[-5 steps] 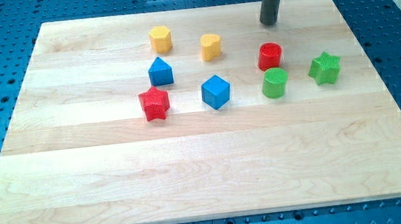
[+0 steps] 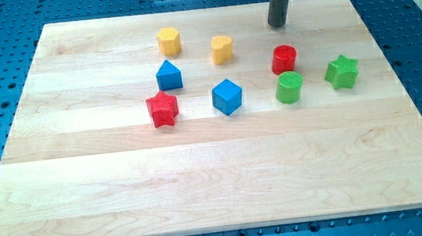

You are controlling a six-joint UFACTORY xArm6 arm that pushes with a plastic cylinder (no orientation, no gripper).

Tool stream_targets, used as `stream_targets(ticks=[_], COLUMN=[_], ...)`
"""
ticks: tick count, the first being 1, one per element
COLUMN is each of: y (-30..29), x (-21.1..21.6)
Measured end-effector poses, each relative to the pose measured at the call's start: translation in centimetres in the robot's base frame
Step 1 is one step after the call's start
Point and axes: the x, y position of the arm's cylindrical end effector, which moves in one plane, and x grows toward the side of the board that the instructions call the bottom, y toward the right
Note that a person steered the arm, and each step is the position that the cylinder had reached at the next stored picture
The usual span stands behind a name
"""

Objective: Push the green blocks towards the blue cube

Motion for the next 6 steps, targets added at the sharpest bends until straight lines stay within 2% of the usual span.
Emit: stream_targets(ticks=[4, 5, 6], y=[-0.1, 2.2, 10.1], x=[0.6, 2.7, 6.5])
